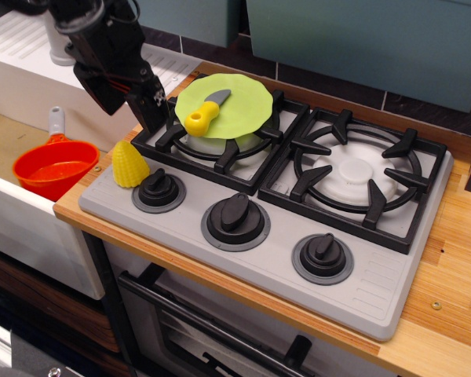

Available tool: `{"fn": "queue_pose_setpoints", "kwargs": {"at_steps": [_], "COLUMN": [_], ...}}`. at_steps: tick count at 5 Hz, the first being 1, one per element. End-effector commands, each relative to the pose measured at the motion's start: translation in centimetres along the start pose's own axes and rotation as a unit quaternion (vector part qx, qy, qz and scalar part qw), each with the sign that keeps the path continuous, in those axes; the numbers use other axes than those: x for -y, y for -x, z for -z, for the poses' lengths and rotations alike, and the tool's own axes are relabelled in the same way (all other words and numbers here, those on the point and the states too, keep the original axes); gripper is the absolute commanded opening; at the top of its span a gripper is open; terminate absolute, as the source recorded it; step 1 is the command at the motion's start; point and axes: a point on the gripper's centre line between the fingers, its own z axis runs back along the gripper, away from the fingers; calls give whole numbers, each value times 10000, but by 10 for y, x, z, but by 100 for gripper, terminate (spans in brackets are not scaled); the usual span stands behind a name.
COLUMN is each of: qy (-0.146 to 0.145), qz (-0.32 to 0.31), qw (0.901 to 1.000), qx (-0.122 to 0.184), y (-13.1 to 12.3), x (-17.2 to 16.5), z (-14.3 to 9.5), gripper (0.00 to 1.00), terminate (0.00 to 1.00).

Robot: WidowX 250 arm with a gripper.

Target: End effector transition from object to object

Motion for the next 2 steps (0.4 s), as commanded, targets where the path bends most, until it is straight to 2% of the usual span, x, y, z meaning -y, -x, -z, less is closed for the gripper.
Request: {"fn": "queue_pose_setpoints", "kwargs": {"at_steps": [1,2], "qy": [-170,-152], "qz": [108,34], "qw": [9988,9986], "qx": [448,509], "y": [12,16], "x": [-9,-7], "z": [6,17], "gripper": [100,100], "terminate": [0,0]}}
